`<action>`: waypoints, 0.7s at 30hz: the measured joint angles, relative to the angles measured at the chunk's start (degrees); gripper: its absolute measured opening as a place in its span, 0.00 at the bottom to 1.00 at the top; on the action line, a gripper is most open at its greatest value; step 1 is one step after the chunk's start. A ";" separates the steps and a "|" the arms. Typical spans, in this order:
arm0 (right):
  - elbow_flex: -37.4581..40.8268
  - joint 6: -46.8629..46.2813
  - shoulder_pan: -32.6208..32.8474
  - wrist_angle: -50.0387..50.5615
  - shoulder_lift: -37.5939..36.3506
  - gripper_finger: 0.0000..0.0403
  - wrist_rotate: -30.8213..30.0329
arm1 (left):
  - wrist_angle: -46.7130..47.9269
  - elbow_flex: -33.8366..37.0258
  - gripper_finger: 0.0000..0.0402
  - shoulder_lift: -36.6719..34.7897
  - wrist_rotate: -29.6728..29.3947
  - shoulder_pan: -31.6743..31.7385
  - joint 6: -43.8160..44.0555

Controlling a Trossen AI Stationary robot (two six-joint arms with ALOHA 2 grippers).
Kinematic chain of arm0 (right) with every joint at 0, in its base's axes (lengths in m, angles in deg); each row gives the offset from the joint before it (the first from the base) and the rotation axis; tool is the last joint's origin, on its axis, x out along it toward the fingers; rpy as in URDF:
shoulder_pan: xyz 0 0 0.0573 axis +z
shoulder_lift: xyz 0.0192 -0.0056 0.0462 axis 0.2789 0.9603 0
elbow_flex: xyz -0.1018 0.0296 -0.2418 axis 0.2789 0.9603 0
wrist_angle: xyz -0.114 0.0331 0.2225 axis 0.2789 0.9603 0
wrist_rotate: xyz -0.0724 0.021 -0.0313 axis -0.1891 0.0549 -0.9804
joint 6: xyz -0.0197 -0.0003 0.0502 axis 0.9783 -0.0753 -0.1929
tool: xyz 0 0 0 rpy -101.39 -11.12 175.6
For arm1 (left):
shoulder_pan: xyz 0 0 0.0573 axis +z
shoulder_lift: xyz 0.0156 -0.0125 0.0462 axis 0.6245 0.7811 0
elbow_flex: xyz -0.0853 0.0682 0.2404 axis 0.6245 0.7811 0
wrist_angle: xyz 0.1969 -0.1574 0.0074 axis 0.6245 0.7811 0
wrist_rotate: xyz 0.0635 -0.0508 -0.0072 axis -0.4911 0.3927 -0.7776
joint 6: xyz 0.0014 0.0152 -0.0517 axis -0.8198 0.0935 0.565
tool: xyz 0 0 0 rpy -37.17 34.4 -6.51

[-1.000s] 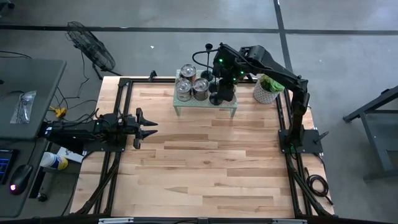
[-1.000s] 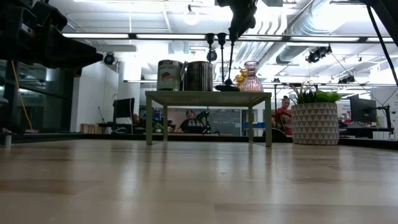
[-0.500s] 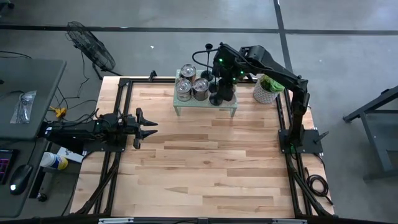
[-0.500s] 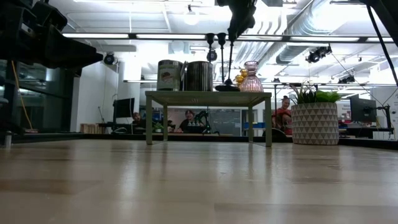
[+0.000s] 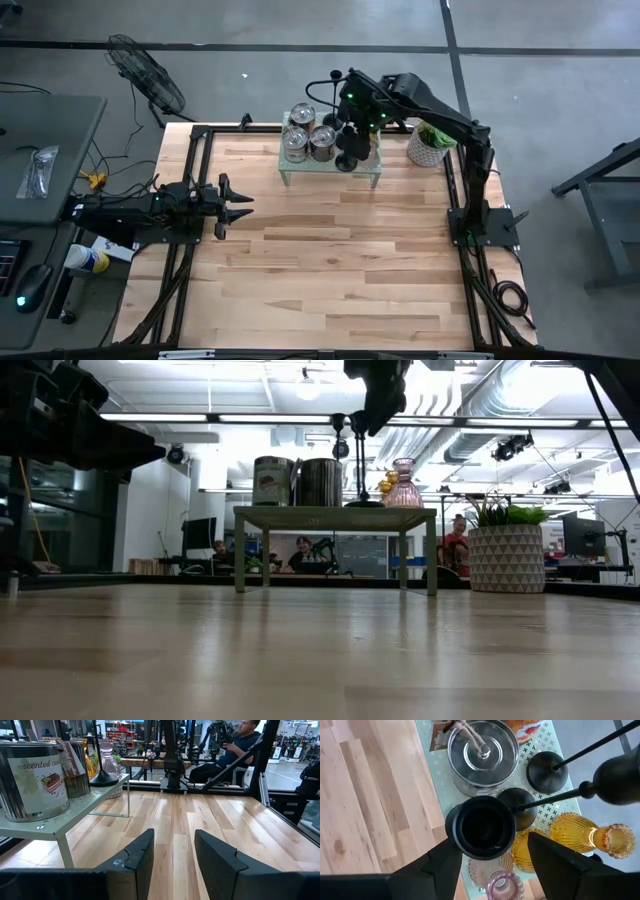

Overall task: Pick & Place candle stick holders
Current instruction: Put the black candle holder on the shelf

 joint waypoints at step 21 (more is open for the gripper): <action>-0.09 -5.81 0.48 5.36 -5.70 0.53 2.92 | 0.25 0.00 0.34 0.01 -0.33 0.01 0.01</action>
